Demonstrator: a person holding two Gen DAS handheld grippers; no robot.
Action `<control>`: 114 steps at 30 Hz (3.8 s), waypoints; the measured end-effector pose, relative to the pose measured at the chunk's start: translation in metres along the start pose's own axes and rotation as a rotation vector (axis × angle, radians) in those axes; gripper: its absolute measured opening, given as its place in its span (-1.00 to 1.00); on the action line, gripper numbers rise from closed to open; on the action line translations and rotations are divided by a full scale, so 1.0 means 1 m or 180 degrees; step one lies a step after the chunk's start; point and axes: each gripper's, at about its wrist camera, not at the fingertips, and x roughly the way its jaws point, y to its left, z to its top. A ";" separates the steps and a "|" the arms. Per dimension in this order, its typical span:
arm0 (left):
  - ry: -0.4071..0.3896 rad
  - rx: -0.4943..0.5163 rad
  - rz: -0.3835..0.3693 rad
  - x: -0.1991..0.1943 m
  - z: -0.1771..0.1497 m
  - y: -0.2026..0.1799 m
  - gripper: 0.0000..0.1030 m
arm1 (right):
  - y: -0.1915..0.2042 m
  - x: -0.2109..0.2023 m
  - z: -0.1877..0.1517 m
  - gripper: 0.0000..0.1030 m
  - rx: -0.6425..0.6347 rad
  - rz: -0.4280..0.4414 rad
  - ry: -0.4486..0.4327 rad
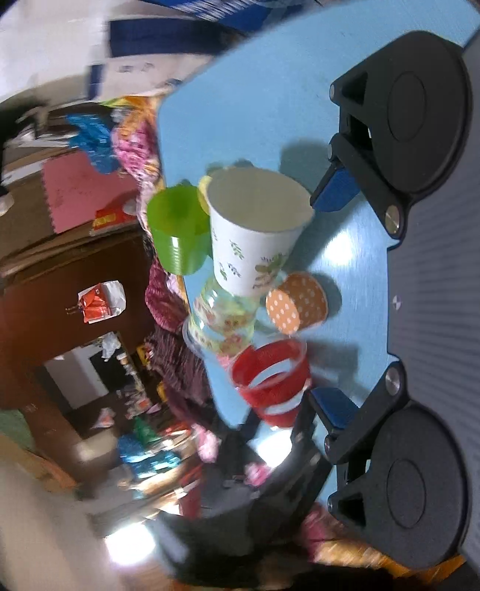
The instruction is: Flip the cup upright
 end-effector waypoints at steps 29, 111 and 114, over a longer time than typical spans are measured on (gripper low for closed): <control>-0.0863 -0.2567 -0.0750 -0.018 -0.082 -0.055 0.28 | 0.036 0.038 -0.001 0.82 0.0751 0.0143 0.0606; -0.2663 -0.2296 0.0067 -0.106 -0.189 -0.056 0.69 | 0.093 0.043 -0.085 0.68 -0.1564 -0.0533 -0.1590; -0.2649 -0.2281 0.0075 -0.106 -0.188 -0.057 0.69 | 0.096 0.042 -0.087 0.91 -0.1608 -0.0535 -0.1590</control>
